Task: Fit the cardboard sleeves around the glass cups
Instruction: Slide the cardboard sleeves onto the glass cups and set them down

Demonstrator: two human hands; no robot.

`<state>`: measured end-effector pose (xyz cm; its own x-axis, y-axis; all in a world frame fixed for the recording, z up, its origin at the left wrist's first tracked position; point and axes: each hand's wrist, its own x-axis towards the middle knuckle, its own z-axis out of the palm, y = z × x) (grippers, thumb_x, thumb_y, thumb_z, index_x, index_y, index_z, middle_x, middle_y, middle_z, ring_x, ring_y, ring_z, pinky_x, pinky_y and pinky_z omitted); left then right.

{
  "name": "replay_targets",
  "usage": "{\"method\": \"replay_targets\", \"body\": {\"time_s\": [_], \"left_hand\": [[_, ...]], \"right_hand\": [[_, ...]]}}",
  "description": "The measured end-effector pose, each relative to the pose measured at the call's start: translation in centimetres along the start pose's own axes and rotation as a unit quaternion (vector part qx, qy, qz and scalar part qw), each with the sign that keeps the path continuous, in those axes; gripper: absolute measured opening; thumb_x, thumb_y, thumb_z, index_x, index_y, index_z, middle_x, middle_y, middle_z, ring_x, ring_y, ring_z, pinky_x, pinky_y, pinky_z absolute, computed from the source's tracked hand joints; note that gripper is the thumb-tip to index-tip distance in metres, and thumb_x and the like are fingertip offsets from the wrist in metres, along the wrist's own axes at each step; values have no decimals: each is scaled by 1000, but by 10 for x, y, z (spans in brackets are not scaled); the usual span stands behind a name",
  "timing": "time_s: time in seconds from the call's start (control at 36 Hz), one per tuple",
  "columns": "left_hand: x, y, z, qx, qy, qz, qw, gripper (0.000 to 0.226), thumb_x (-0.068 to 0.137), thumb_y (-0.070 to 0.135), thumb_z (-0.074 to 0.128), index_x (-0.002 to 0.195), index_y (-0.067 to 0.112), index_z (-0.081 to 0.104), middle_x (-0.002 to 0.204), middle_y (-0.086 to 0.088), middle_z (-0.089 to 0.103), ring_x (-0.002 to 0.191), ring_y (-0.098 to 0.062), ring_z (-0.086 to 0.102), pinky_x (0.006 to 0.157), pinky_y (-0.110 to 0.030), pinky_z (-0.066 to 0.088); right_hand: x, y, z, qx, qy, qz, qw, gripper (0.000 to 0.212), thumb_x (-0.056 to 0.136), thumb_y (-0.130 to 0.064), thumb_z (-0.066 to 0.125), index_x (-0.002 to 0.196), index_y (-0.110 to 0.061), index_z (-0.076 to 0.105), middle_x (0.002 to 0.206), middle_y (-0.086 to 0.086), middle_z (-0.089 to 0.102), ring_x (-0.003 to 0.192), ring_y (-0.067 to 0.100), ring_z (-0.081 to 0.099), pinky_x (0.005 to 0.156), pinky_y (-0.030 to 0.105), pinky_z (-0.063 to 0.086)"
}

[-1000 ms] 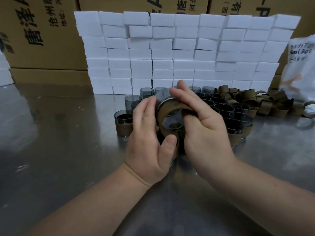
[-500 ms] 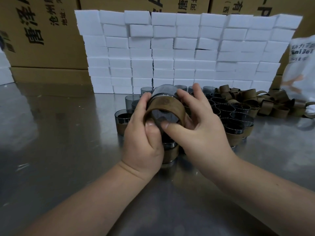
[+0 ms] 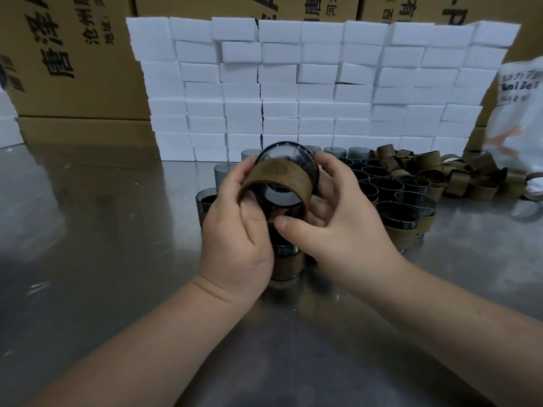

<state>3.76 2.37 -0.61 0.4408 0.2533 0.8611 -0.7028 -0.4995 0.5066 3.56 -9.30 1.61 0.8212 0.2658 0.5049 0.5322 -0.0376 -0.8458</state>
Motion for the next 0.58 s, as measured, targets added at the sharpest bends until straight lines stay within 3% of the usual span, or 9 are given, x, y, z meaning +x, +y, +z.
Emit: {"method": "replay_targets", "body": {"time_s": [0.08,0.19,0.33,0.44,0.53,0.58], "left_hand": [[0,-2,0,6,1,1,1000,46,89,16,28,121,-11,48,106,21,42,101,9,41,87,4,28],[0,-4,0,-22,7,5,1000,46,92,23,28,122,-6,48,107,21,45,102,7,45,88,-2,35],[1,-4,-3,-56,13,-29,998,52,90,38,27,124,5,50,107,19,53,103,-8,56,87,-40,51],[2,-3,-4,-43,11,-29,999,39,91,38,28,119,18,47,105,21,53,100,-3,55,86,-32,50],[3,-3,-4,-35,13,-34,999,38,91,39,28,116,20,49,102,23,53,95,1,56,83,-26,50],[3,-3,-4,-52,9,-49,997,38,90,42,29,112,20,50,98,22,55,89,5,58,76,-19,50]], "right_hand": [[0,-1,-1,5,7,-4,1000,62,59,-23,73,107,-47,41,120,-25,52,112,-3,55,93,15,45],[1,-2,-3,26,25,-12,999,58,61,-16,74,104,-44,46,114,-24,56,113,1,57,94,16,46],[2,1,-6,39,45,-15,998,59,71,2,74,106,-39,51,96,-30,63,99,-5,62,79,8,47],[2,-1,-6,38,53,-5,998,64,71,2,74,126,-20,53,105,-24,61,97,-2,63,84,12,49],[2,-3,-7,36,58,-3,998,65,70,0,75,129,-17,52,110,-19,61,97,-1,64,84,13,49],[2,-3,-8,39,60,2,997,63,70,-1,75,127,-17,54,112,-16,63,93,-2,65,76,11,51]]}}
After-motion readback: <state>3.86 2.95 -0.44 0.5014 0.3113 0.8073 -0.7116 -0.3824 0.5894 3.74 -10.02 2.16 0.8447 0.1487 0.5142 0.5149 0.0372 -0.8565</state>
